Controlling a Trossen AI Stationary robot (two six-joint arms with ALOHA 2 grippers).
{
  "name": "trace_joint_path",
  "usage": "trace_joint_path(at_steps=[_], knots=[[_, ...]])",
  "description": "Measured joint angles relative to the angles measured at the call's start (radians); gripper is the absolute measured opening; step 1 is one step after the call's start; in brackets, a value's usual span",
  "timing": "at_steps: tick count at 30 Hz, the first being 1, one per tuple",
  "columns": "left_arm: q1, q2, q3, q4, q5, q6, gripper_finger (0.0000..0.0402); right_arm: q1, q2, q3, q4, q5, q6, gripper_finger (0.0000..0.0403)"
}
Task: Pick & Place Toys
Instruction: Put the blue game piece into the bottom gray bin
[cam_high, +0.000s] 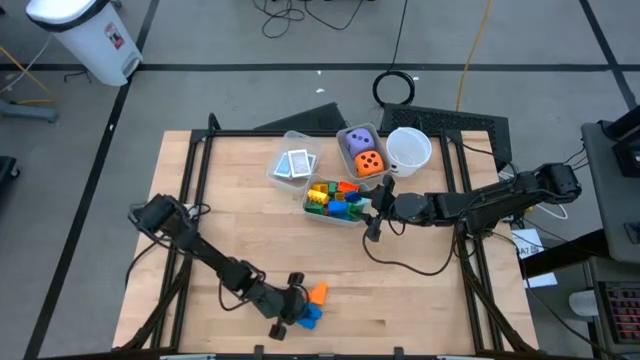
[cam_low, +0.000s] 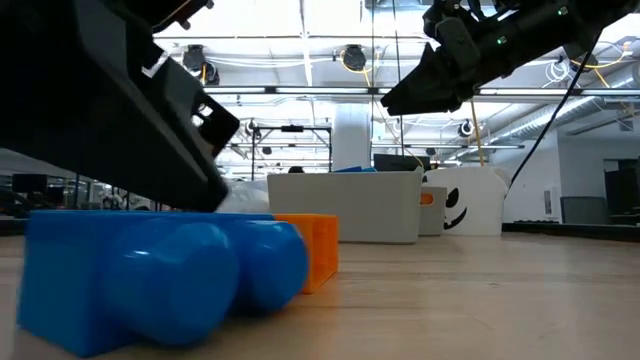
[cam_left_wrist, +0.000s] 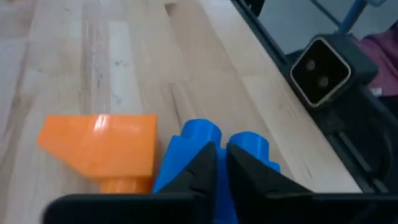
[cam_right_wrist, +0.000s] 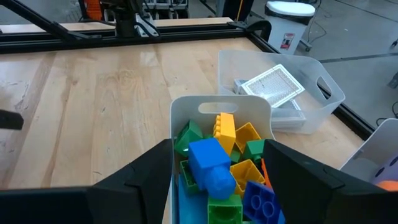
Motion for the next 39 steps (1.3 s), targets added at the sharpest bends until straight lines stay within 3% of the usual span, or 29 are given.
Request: trace_joint_path(at_steps=[3,7,12,16,21,27,33,36,39], knots=[[-0.001,-0.041,0.0,-0.09,0.002,-0.002,0.001,0.0,0.0,0.0,0.0,0.0,0.0,0.0226],[-0.006,-0.117,-0.001,-0.267,-0.009,-0.046,0.0012,0.0,0.0,0.0,0.0,0.0,0.0,0.0226],[-0.016,-0.223,-0.005,-0.486,-0.114,-0.03,0.0004,0.0,0.0,0.0,0.0,0.0,0.0,0.0226],[-0.012,-0.31,-0.005,-0.593,-0.278,-0.038,0.0015,0.0,0.0,0.0,0.0,0.0,0.001,0.0226],[0.003,-0.391,-0.005,-0.611,-0.364,-0.237,0.0035,0.0,0.0,0.0,0.0,0.0,0.006,0.0226],[-0.012,-0.395,-0.003,-0.544,-0.267,-0.361,0.0107,0.0,0.0,0.0,-0.001,0.0,0.007,0.0226],[-0.051,-0.306,-0.003,-0.521,-0.044,-0.284,0.019,0.0,0.0,0.0,-0.001,0.0,0.007,0.0226],[-0.08,-0.263,-0.003,-0.543,0.042,-0.312,0.0208,0.0,0.0,0.0,0.0,0.0,0.007,0.0226],[-0.097,-0.248,-0.002,-0.548,0.059,-0.392,0.021,0.0,0.0,0.0,0.0,0.0,0.007,0.0226]])
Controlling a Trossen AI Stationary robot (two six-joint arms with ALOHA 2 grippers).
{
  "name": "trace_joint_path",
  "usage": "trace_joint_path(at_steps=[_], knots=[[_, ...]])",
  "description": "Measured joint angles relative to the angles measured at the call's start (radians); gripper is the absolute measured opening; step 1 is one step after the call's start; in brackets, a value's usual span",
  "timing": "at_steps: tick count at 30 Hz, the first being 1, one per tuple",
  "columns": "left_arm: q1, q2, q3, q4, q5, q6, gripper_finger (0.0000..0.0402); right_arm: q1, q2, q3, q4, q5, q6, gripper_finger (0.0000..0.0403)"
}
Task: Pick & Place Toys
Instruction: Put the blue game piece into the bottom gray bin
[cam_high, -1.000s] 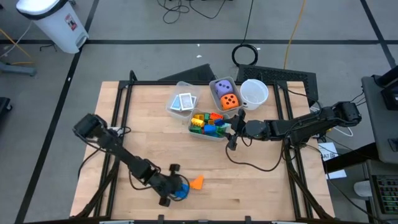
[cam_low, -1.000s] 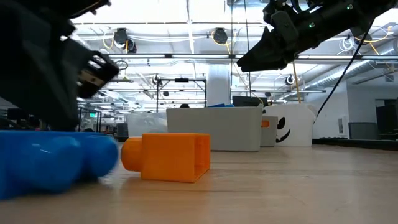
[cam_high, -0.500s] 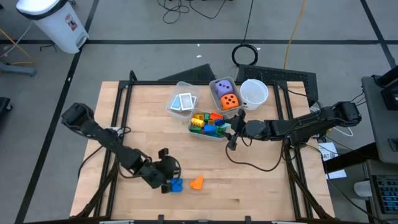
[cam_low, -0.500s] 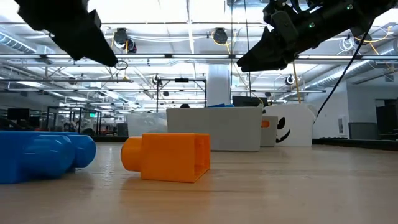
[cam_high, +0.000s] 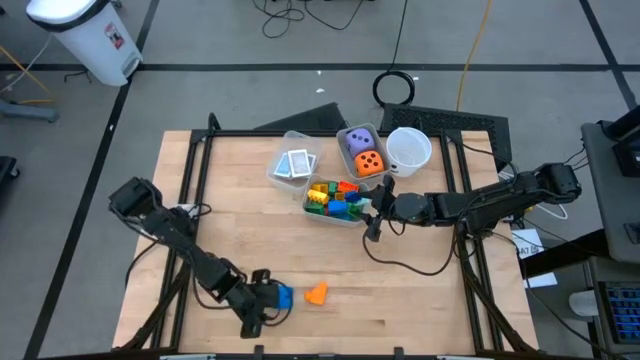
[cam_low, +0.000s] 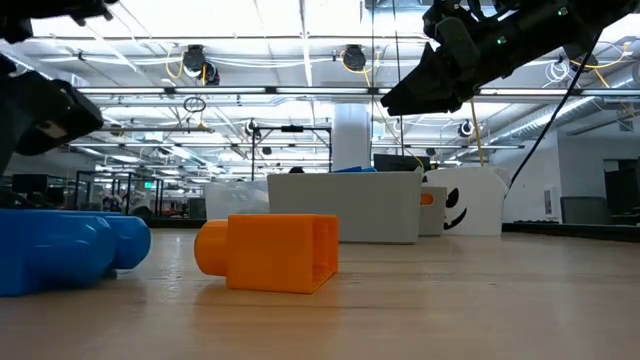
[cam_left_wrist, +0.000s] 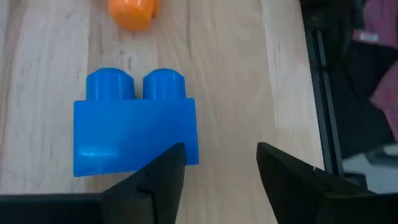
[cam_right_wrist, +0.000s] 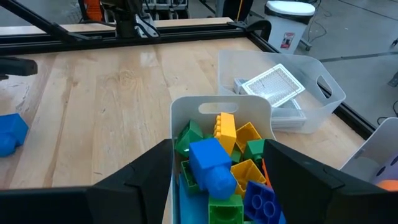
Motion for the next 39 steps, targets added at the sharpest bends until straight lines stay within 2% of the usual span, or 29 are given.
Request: trace_joint_path(at_steps=[3,8,11,14,19,21,25,28,34,37,39], knots=[[-0.013,0.007,0.001,0.003,-0.03,-0.065,0.0202,0.0,0.0,0.0,-0.001,0.0,0.0,0.0226],[-0.016,0.01,-0.001,0.018,-0.145,-0.109,0.0184,-0.001,0.0,0.0,0.0,0.0,0.0,0.0226],[0.006,0.009,-0.001,-0.029,-0.183,-0.16,0.0172,-0.001,0.0,0.0,0.0,0.0,0.0,0.0226],[0.034,0.005,0.002,-0.125,-0.125,-0.257,0.0161,-0.001,0.0,0.0,0.0,0.0,0.0,0.0226],[0.072,-0.017,-0.002,-0.313,0.093,-0.306,0.0139,-0.001,0.0,0.0,0.0,0.0,0.0,0.0226],[0.084,-0.032,-0.004,-0.391,0.103,-0.363,0.0126,-0.001,0.0,0.0,0.0,0.0,0.0,0.0226],[0.096,-0.074,-0.004,-0.487,0.042,-0.397,0.0099,-0.002,0.0,0.0,0.0,0.0,0.0,0.0226],[0.101,-0.094,-0.003,-0.487,0.029,-0.391,0.0081,-0.002,0.0,0.0,0.0,0.0,0.0,0.0226],[0.104,-0.107,-0.002,-0.411,-0.073,-0.467,0.0054,-0.002,0.0,0.0,0.0,0.0,0.0,0.0226],[0.117,-0.108,-0.002,-0.335,-0.103,-0.376,0.0059,-0.002,0.0,0.0,0.0,0.0,0.0,0.0226],[0.126,-0.108,-0.002,-0.27,-0.113,-0.3,0.0076,-0.002,0.0,0.0,0.0,0.0,0.0,0.0226]])
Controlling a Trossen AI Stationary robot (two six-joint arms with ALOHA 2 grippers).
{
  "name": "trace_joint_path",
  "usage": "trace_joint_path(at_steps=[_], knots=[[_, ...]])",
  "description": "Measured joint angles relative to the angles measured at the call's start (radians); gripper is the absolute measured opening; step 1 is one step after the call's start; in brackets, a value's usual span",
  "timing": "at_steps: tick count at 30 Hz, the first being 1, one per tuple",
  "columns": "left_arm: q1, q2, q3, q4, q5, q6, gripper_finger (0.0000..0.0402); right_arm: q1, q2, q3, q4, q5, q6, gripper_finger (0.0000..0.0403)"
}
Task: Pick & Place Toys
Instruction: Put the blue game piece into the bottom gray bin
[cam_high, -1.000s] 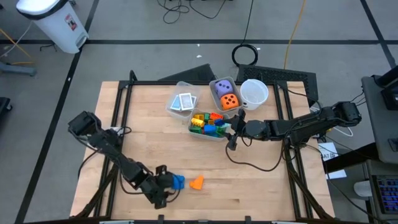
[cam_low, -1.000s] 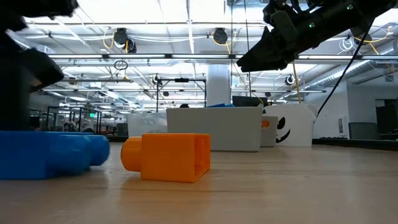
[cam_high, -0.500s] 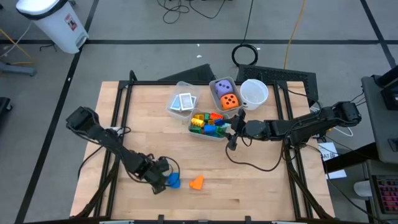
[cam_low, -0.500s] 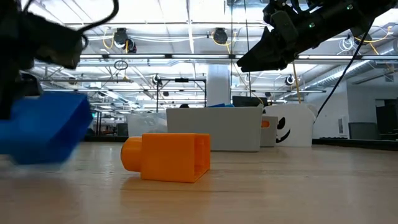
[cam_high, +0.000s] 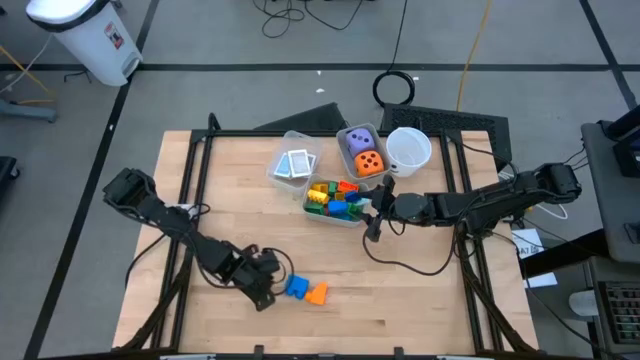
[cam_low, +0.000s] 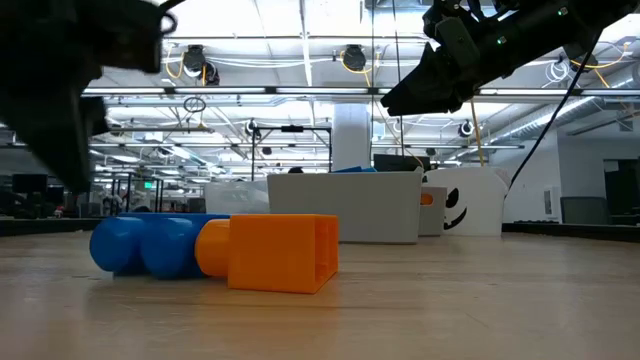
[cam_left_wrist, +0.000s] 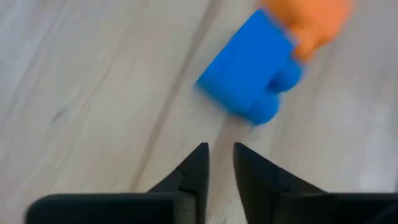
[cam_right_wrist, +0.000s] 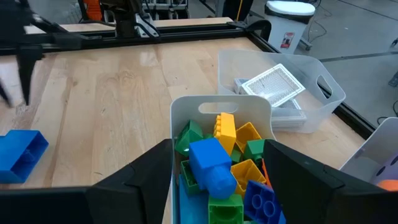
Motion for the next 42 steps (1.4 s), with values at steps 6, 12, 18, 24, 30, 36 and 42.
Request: trace_joint_path(at_steps=[6,12,18,24,30,36,42], knots=[[0.035,0.007,0.0,0.21,-0.025,0.22,0.0175,0.0,0.0,0.0,0.0,0.0,0.0,0.0226],[0.041,0.07,0.001,0.339,-0.033,0.537,0.0269,0.0,0.0,0.0,0.0,0.0,0.0,0.0226],[0.068,0.148,0.001,0.388,-0.043,0.68,0.0318,0.0,0.0,0.0,0.001,0.0,0.0,0.0226],[0.098,0.197,0.003,0.405,-0.018,0.646,0.0326,0.0,0.0,0.0,0.0,0.0,0.0,0.0226],[0.1,0.24,0.004,0.414,0.015,0.641,0.0312,0.0,0.0,0.0,0.0,0.0,0.0,0.0226],[0.108,0.256,0.006,0.397,-0.007,0.6,0.029,0.0,0.0,0.0,0.0,0.0,0.0,0.0226],[0.13,0.256,0.005,0.377,-0.002,0.526,0.0257,0.0,0.0,0.0,0.0,0.0,0.0,0.0226]])
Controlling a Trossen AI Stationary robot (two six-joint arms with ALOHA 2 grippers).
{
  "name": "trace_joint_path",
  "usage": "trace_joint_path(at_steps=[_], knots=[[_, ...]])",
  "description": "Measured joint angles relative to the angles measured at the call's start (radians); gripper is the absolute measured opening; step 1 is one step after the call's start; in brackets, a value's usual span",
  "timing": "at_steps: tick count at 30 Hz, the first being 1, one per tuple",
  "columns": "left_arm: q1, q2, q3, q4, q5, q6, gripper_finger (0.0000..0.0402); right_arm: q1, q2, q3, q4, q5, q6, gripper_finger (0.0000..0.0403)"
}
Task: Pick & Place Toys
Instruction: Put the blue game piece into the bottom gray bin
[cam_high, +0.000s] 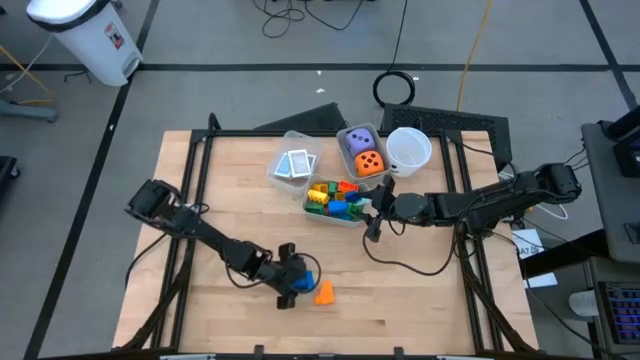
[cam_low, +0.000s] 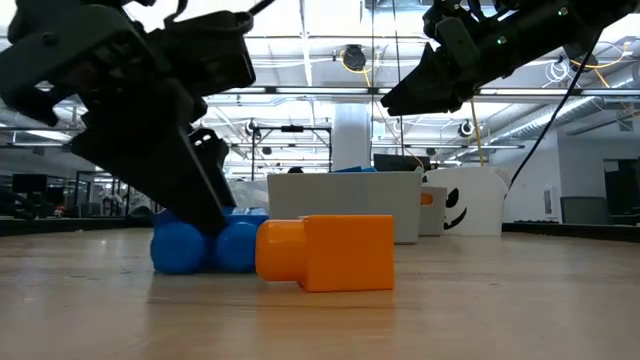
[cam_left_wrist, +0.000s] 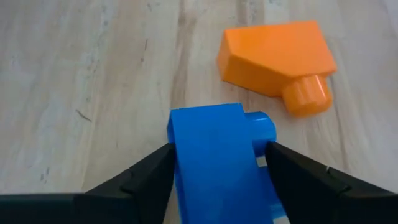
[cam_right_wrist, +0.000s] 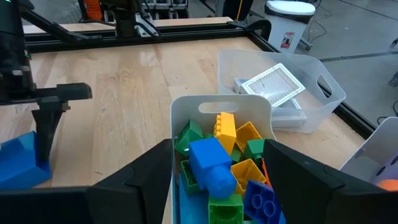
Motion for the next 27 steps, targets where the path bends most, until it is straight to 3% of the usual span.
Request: trace_joint_path(at_steps=[8,18,27], knots=[[0.028,0.001,-0.001,0.004,0.017,-0.018,0.0175,0.0,0.0,0.0,0.0,0.0,0.0,0.0226],[0.034,-0.03,-0.005,0.013,0.008,-0.034,0.0172,0.0,0.0,0.0,0.0,0.0,0.0,0.0226],[0.037,-0.171,-0.008,-0.015,-0.102,0.053,0.0162,0.0,0.0,0.0,0.0,0.0,0.0,0.0226]])
